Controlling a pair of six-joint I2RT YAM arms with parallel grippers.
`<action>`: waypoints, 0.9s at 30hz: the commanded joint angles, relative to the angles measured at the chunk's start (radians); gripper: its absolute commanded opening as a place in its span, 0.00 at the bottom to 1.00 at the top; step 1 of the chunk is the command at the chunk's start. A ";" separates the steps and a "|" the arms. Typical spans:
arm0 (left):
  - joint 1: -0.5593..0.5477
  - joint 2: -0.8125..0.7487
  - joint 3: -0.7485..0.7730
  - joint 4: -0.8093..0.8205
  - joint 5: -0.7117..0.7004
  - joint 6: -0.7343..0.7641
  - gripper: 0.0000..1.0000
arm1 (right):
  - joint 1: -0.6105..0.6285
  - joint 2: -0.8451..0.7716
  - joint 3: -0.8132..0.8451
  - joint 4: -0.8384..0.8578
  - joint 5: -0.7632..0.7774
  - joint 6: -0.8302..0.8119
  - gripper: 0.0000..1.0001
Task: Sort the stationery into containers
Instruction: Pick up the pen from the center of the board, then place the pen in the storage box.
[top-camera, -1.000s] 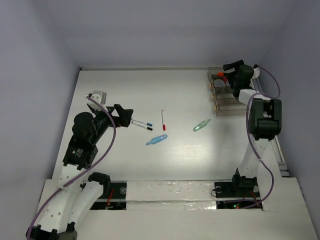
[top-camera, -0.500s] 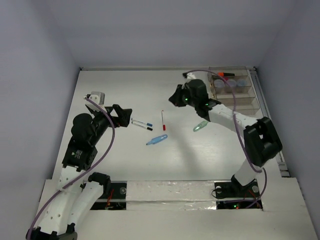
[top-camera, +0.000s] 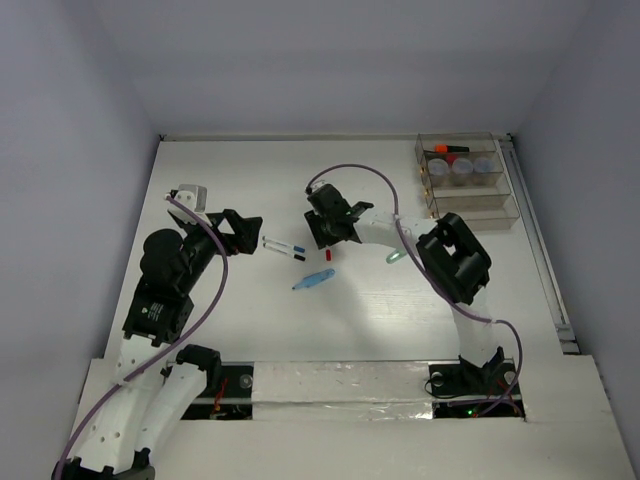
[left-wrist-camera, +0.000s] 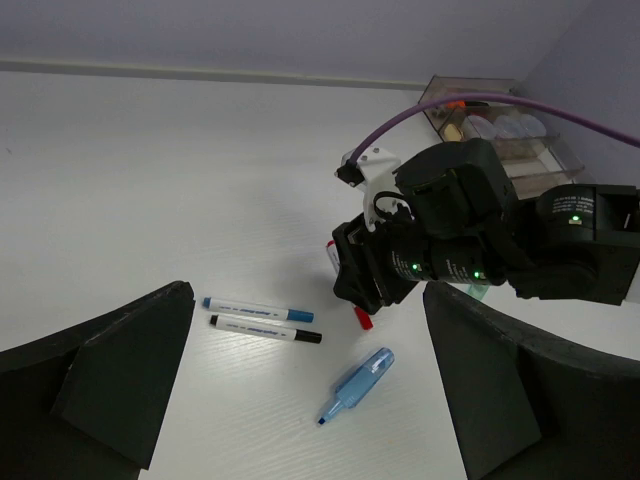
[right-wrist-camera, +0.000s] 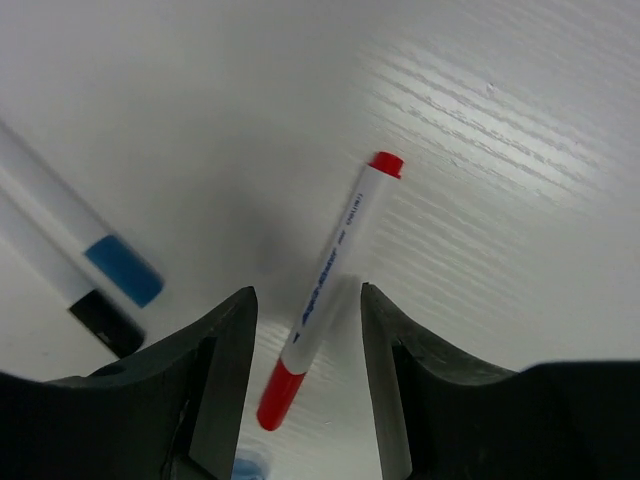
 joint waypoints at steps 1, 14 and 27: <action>0.004 -0.013 -0.008 0.038 0.002 -0.005 0.99 | 0.007 0.025 0.060 -0.072 0.077 -0.016 0.51; 0.004 -0.016 -0.010 0.039 0.007 -0.007 0.99 | -0.053 0.039 0.071 0.001 0.180 0.041 0.00; 0.004 -0.028 -0.010 0.046 0.036 -0.010 0.99 | -0.599 -0.558 -0.470 0.488 0.146 0.418 0.00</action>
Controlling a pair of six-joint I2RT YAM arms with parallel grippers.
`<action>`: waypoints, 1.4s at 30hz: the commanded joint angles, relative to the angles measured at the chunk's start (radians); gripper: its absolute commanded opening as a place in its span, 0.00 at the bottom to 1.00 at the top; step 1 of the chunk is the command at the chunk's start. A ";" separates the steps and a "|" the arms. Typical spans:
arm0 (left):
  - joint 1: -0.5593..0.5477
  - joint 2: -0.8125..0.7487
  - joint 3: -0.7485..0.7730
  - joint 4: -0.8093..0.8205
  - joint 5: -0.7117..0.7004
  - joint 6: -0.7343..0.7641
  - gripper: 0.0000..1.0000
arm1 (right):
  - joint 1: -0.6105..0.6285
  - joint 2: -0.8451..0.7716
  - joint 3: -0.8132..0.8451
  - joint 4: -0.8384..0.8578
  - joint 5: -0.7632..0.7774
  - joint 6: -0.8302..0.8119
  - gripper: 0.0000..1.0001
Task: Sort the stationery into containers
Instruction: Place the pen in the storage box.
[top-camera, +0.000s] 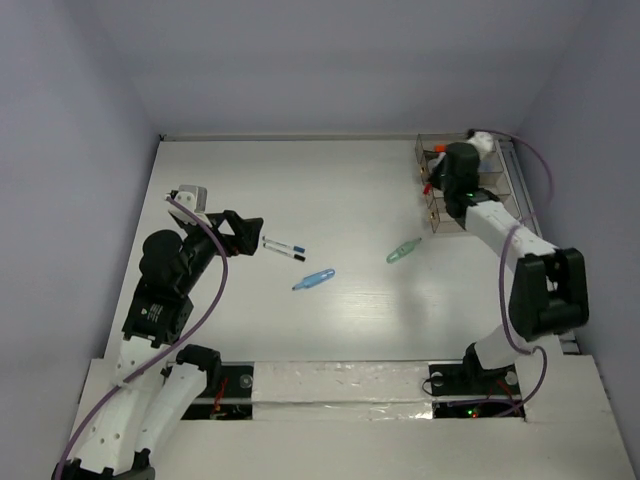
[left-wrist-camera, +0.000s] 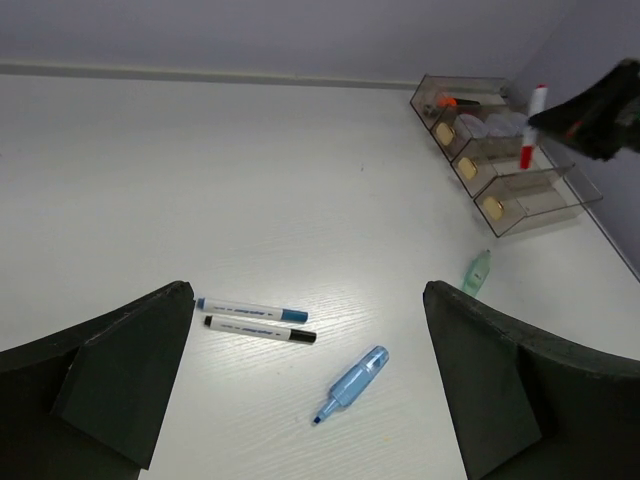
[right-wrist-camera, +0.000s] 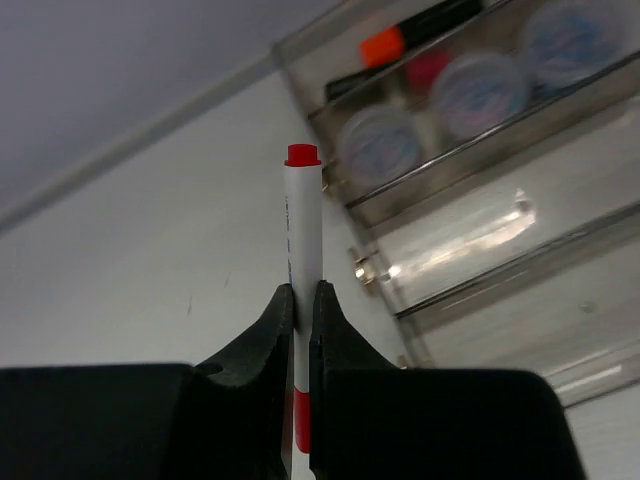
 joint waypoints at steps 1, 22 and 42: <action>0.004 -0.019 -0.009 0.046 0.021 -0.006 0.99 | -0.080 -0.111 -0.135 0.193 0.032 0.189 0.00; -0.005 -0.023 -0.009 0.044 0.021 -0.007 0.99 | -0.399 0.127 -0.016 0.232 -0.029 0.605 0.00; -0.015 -0.015 -0.008 0.041 0.013 -0.007 0.99 | -0.409 0.233 -0.032 0.275 -0.086 0.721 0.23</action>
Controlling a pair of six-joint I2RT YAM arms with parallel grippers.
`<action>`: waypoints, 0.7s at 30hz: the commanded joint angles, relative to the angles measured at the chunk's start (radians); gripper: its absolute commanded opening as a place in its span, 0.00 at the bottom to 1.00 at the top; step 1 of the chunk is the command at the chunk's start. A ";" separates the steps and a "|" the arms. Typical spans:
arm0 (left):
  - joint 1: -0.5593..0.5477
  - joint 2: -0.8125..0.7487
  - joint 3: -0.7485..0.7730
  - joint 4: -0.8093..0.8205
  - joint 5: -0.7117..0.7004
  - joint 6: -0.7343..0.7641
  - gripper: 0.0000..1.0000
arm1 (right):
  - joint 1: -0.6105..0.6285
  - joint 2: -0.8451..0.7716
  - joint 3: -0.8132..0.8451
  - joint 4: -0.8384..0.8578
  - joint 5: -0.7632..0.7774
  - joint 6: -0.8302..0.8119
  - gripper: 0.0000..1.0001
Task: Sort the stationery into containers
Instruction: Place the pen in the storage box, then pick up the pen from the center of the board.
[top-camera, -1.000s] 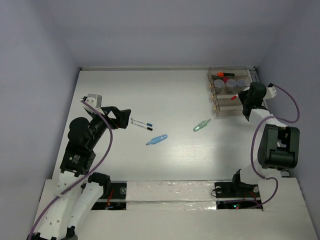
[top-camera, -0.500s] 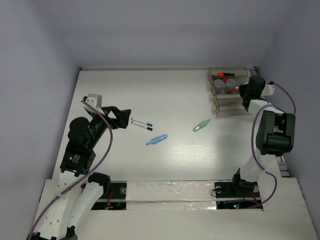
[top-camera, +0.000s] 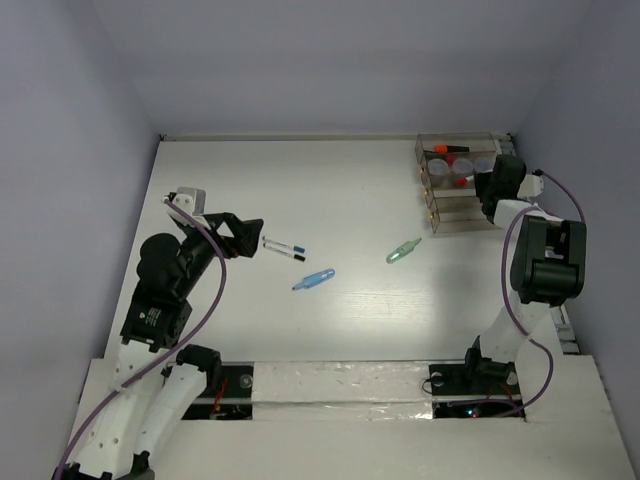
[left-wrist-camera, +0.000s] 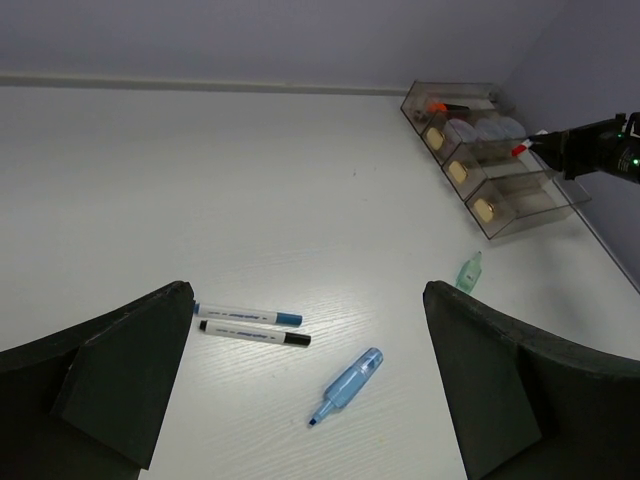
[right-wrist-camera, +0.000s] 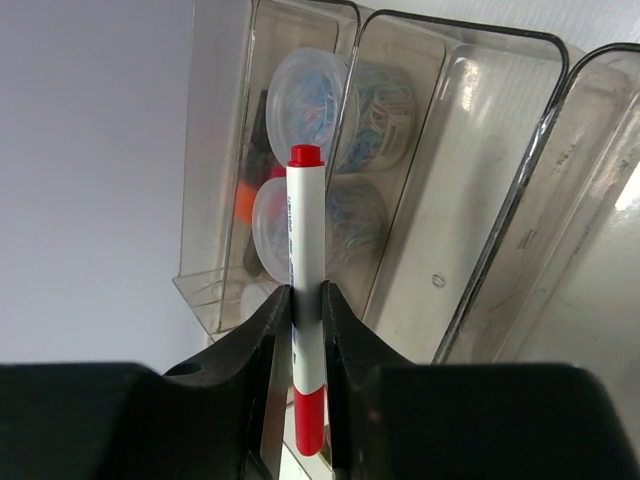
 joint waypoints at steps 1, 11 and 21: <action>-0.005 -0.004 -0.008 0.041 0.005 -0.007 0.99 | -0.007 0.019 0.002 0.056 -0.012 0.028 0.23; -0.005 -0.006 -0.008 0.042 0.008 -0.007 0.99 | -0.007 -0.032 -0.028 0.093 -0.044 0.008 0.50; -0.005 -0.004 -0.005 0.039 -0.018 -0.004 0.99 | 0.186 -0.118 0.022 0.239 -0.603 -0.481 0.04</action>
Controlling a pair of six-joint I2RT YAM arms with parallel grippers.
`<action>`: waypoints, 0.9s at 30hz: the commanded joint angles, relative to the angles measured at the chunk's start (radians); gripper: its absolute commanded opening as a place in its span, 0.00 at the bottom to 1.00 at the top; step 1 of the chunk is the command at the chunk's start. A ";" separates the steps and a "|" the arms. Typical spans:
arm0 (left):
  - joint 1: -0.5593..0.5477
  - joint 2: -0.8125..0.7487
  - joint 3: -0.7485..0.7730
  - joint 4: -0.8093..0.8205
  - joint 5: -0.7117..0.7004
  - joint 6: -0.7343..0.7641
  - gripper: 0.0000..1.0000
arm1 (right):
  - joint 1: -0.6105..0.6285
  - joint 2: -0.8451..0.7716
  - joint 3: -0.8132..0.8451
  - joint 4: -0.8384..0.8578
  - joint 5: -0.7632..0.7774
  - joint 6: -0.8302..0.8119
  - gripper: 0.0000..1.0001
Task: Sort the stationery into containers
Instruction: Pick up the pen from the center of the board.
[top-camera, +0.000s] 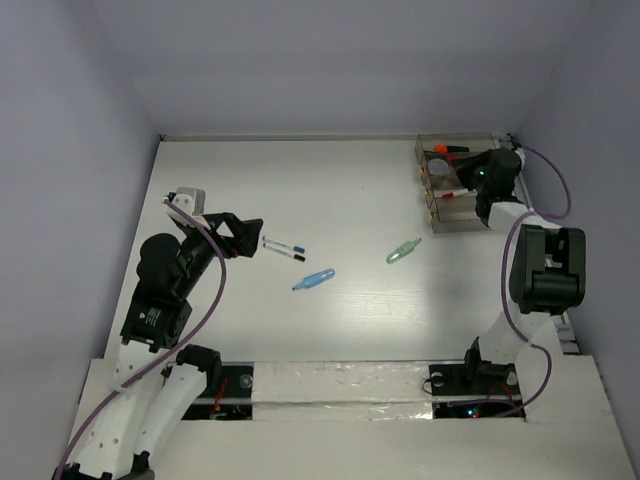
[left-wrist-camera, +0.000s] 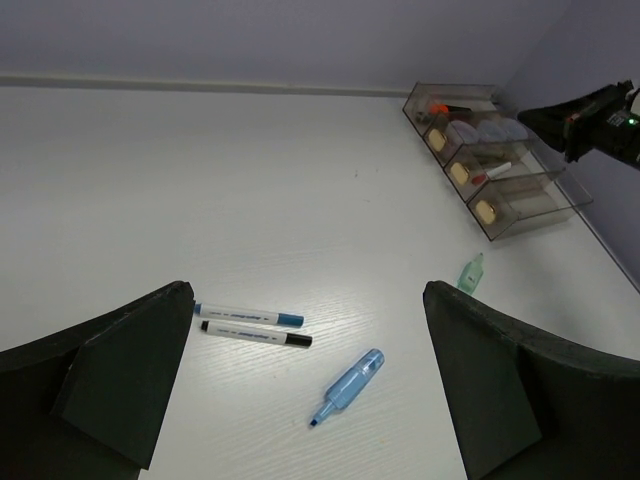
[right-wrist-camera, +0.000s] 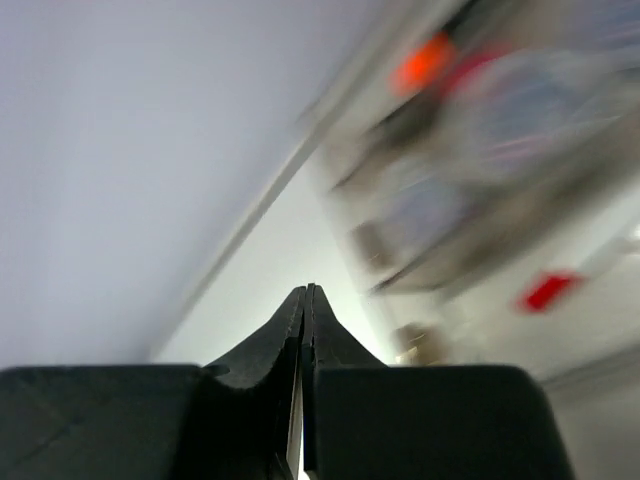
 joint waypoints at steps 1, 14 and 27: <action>-0.005 -0.007 -0.005 0.038 -0.016 -0.006 0.99 | 0.176 -0.049 0.107 -0.009 -0.280 -0.311 0.04; 0.013 -0.020 -0.006 0.035 -0.056 -0.004 0.99 | 0.790 0.172 0.434 -0.485 -0.195 -0.923 0.44; 0.023 -0.018 -0.006 0.036 -0.043 -0.003 0.99 | 0.973 0.427 0.715 -0.704 0.019 -1.108 0.46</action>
